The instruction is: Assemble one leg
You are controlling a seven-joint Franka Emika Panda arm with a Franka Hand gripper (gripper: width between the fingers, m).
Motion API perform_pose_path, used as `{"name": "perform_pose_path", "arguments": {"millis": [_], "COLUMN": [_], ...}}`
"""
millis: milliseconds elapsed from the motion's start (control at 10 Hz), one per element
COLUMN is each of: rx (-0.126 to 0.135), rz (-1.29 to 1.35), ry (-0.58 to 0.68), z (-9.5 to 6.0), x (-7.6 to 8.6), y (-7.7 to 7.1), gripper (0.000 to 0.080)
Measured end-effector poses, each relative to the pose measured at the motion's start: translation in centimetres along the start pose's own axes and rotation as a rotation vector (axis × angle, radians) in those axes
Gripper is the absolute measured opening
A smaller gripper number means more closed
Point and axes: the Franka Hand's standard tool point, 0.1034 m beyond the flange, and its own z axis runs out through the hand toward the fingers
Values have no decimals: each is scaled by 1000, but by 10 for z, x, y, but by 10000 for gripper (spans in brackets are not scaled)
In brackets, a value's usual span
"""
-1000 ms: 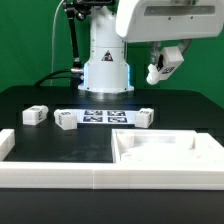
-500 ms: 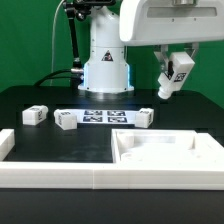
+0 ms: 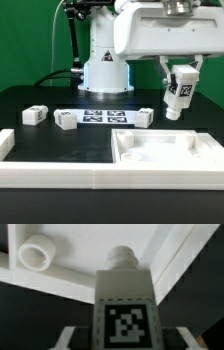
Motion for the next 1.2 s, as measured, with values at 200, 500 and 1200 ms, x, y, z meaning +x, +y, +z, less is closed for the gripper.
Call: {"name": "perform_pose_path", "arguments": {"millis": [200,500,1200], "rx": [-60,-20,-12], "rz": [-14,27,48], "ry": [103,77,170], "z": [1,4,41], "x": [-1,15,65], "y": [14,-5,-17], "gripper": [291,291,291]}}
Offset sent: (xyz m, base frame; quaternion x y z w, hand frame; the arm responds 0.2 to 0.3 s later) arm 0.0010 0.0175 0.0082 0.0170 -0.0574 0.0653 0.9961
